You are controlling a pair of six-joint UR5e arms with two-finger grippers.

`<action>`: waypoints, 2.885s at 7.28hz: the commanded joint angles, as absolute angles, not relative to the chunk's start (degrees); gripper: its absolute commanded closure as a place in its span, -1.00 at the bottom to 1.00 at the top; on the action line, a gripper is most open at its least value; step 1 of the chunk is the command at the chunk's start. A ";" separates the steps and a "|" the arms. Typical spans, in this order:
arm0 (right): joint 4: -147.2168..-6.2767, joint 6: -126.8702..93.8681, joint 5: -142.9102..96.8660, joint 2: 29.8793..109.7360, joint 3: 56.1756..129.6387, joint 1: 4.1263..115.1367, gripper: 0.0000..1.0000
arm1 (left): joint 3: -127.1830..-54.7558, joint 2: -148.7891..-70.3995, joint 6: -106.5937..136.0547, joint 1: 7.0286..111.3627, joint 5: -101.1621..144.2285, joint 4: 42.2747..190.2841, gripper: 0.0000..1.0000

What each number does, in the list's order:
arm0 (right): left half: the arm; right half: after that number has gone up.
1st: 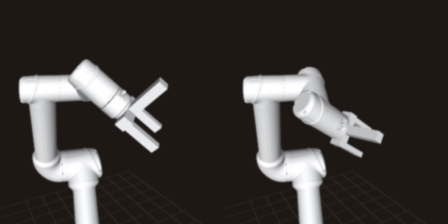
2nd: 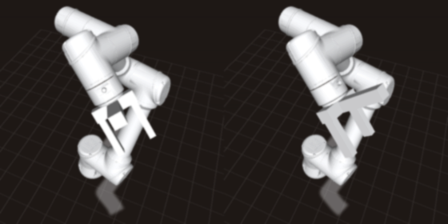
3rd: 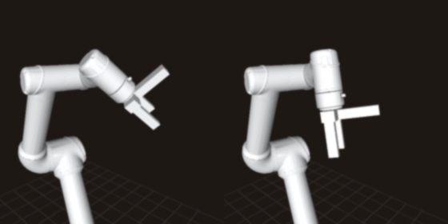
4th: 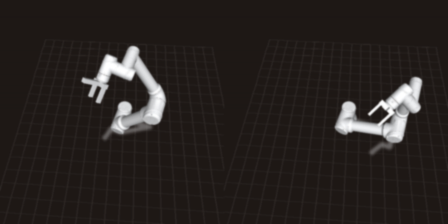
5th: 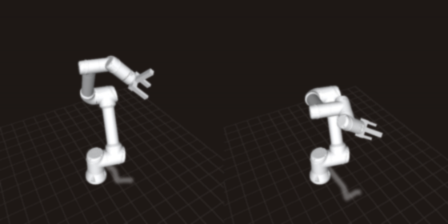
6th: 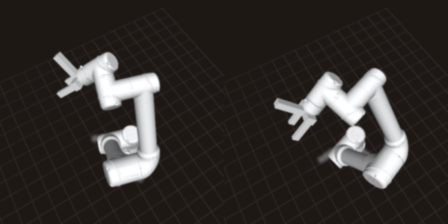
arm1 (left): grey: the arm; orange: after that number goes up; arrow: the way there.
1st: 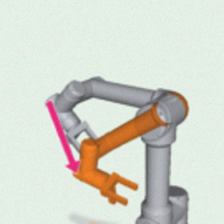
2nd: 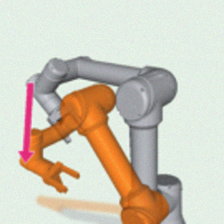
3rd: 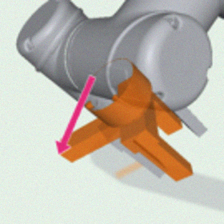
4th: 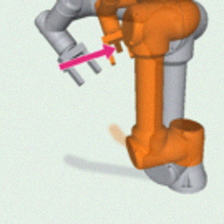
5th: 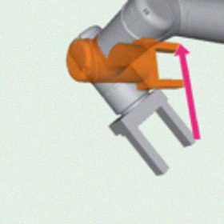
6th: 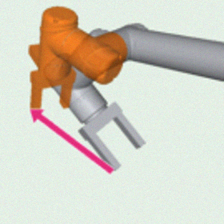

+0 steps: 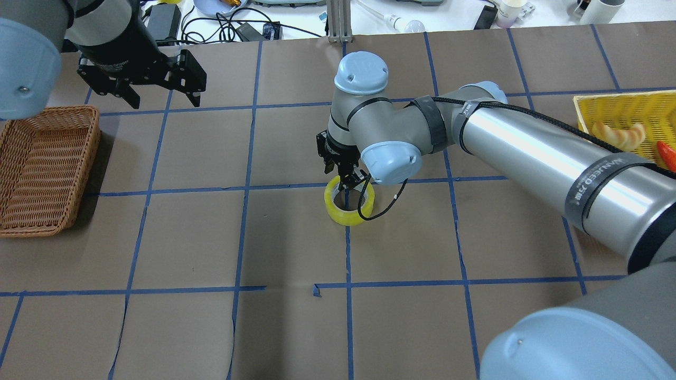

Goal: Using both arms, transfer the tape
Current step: 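Carry the tape roll to the table center and release it, then raise the right gripper away while the left arm reaches toward the tape, then lower the left gripper onto the tape roll and grasp it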

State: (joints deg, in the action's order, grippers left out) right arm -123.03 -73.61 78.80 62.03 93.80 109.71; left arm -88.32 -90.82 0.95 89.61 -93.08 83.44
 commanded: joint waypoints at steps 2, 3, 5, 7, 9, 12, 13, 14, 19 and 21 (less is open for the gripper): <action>-118.58 -65.88 80.32 69.31 92.29 103.31 -1.00 | -89.29 -91.14 1.58 89.82 -93.16 83.23 -1.00; -115.26 -58.35 82.77 72.48 92.20 98.92 -1.00 | -89.38 -91.14 1.58 89.82 -93.16 82.71 -1.00; -108.15 -42.68 85.41 78.37 92.37 91.96 -1.00 | -89.56 -92.89 2.28 92.09 -91.34 82.71 -1.00; -102.52 -26.62 89.37 82.86 92.20 90.53 -1.00 | -94.44 -94.82 3.34 97.10 -87.90 74.17 -1.00; -97.76 -16.28 94.04 85.77 92.20 89.30 -1.00 | -105.76 -95.97 3.51 101.66 -88.06 60.25 -1.00; -96.50 -16.53 91.06 88.77 92.46 90.00 -1.00 | -109.25 -101.32 12.37 104.23 -82.14 52.39 -1.00; -95.11 -15.65 90.88 89.29 92.37 90.00 -1.00 | -109.25 -103.51 14.31 105.54 -79.83 51.34 -1.00; -91.44 -13.90 91.05 90.17 92.37 90.00 -1.00 | -109.25 -105.45 15.89 106.43 -79.80 48.72 -1.00; -87.81 0.97 91.32 90.35 91.41 90.00 -1.00 | -108.46 -113.01 16.43 107.75 -82.95 38.86 -1.00; -87.71 2.01 91.66 90.44 91.49 90.00 -1.00 | -108.11 -114.86 16.70 107.75 -83.23 38.58 -0.98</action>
